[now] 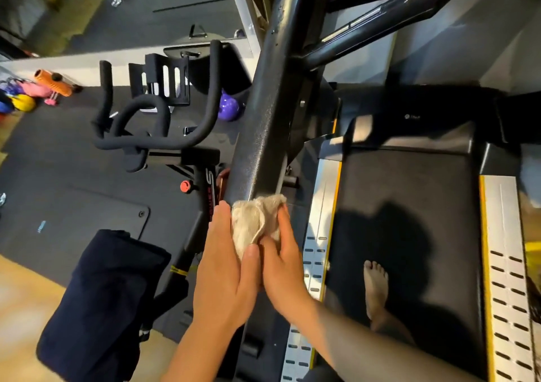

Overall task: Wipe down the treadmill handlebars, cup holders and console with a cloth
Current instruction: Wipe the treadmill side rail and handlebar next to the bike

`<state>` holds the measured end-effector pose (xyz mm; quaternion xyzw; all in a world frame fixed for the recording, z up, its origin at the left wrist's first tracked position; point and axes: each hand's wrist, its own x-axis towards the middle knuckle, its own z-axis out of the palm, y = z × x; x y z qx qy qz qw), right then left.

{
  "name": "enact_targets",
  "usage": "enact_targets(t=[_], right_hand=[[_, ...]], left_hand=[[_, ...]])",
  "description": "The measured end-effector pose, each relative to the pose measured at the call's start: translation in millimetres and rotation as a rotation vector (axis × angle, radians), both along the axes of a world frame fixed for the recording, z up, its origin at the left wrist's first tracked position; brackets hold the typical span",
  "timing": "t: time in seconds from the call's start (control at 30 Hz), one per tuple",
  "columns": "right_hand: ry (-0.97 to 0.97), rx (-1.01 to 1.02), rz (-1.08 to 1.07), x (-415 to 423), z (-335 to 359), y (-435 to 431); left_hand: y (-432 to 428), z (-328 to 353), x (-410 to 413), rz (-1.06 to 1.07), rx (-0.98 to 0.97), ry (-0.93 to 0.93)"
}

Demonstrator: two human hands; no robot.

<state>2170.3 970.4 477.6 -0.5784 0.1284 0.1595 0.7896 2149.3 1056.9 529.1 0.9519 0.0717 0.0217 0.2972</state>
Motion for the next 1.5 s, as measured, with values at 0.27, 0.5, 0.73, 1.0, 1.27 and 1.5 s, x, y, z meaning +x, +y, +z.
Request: enact_targets(t=[0.27,0.5,0.73,1.0,1.27,1.5], right_hand=[[0.079,0.033,-0.047,18.0,-2.5,-0.3],[0.287,0.149,-0.112,71.1,-18.2,-3.5],[-0.062,-0.040,0.056,-6.1,5.0,-8.0],[-0.701,-0.656,0.113,53.7,5.5,-34.6],[-1.133,-0.789,0.123,93.1,35.5,-36.6],[-1.281,-1.102,0.559,128.9,54.1,-56.7]], left_hand=[[-1.6,1.2,-2.3,0.005,-0.008,0.026],[-0.4,-0.8,-2.2,0.009,0.008,0.015],[-0.9,1.8,-2.5,0.038,-0.060,0.015],[4.0,-1.5,-6.2,-0.043,-0.144,-0.146],[5.8,-5.7,-4.2,-0.082,-0.028,-0.255],[13.4,-8.5,-0.9,0.142,-0.033,-0.254]])
